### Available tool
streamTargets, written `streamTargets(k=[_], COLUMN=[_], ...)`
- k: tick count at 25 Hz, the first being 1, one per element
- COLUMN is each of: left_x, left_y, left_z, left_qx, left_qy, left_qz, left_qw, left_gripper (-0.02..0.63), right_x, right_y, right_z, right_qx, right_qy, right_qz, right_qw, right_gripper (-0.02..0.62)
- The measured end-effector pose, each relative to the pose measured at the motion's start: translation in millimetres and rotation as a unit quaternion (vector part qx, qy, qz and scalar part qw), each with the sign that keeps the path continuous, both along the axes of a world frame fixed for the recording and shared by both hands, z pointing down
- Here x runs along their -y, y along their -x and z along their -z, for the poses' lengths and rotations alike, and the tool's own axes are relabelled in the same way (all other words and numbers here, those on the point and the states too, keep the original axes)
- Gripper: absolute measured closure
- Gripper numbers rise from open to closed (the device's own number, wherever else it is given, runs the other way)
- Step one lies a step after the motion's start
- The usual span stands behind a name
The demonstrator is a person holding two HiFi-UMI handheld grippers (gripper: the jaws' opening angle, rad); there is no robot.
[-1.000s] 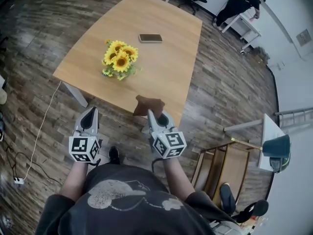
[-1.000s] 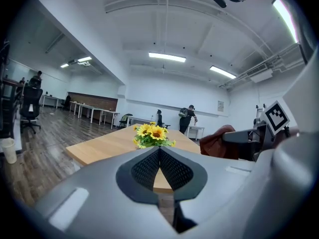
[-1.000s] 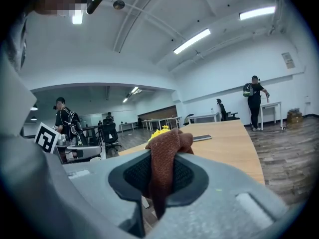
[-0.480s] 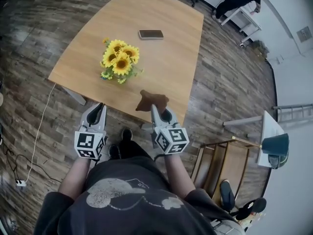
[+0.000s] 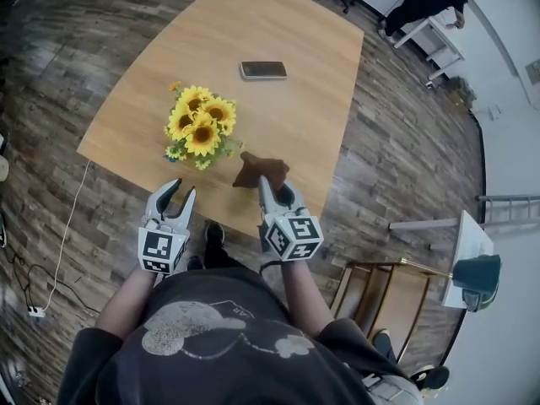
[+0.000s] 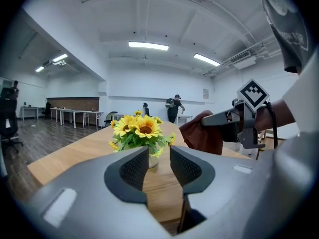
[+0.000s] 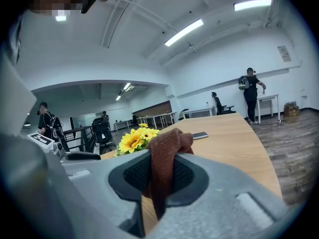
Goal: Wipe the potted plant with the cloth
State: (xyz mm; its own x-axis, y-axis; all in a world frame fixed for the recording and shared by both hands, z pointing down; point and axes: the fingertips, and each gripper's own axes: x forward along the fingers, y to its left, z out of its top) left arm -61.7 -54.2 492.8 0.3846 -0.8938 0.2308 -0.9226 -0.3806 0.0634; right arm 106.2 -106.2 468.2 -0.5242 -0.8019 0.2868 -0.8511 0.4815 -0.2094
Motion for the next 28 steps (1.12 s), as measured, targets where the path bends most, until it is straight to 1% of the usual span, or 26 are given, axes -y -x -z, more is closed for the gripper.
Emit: streamTargets(k=[3, 9, 11, 13, 14, 15, 16, 18, 22, 25, 28], left_x=[13, 37, 45, 54, 59, 63, 67, 76, 94, 108, 120], left_y=[-5, -16, -18, -19, -20, -21, -21, -19, -9, -4, -1], left_z=[-15, -30, -36, -42, -45, -48, -52, -59, -66, -70, -75], left_qx=[0.012, 0.024, 0.024, 0.016, 0.012, 0.012, 0.017, 0.031, 0.048, 0.047, 0.047], left_qy=[0.002, 0.014, 0.021, 0.030, 0.035, 0.040, 0.043, 0.051, 0.063, 0.070, 0.075], left_qz=[0.007, 0.018, 0.025, 0.033, 0.036, 0.040, 0.045, 0.065, 0.104, 0.117, 0.120], left_qw=[0.9999, 0.9994, 0.9992, 0.9989, 0.9987, 0.9983, 0.9979, 0.9961, 0.9915, 0.9896, 0.9888], left_gripper=[0.386, 0.210, 0.128, 0.076, 0.034, -0.002, -0.023, -0.025, -0.025, -0.025, -0.025], right_x=[21, 58, 68, 78, 83, 87, 90, 94, 98, 103, 107], right_y=[-6, -9, -10, -11, -12, -12, -12, -12, -15, -16, -13], right_z=[-6, -16, -18, -21, -22, -23, -25, -27, -31, -35, -39], right_qx=[0.000, 0.001, 0.000, -0.001, -0.002, -0.002, -0.002, -0.001, -0.001, -0.005, -0.012], right_qy=[0.008, 0.015, 0.015, 0.015, 0.015, 0.015, 0.015, 0.016, 0.019, 0.023, 0.025], right_qz=[0.001, 0.014, 0.019, 0.022, 0.024, 0.025, 0.027, 0.030, 0.037, 0.038, 0.045], right_qw=[1.000, 1.000, 1.000, 1.000, 1.000, 1.000, 1.000, 0.999, 0.999, 0.999, 0.999], right_gripper=[0.551, 0.551, 0.551, 0.551, 0.551, 0.551, 0.551, 0.551, 0.551, 0.551, 0.551])
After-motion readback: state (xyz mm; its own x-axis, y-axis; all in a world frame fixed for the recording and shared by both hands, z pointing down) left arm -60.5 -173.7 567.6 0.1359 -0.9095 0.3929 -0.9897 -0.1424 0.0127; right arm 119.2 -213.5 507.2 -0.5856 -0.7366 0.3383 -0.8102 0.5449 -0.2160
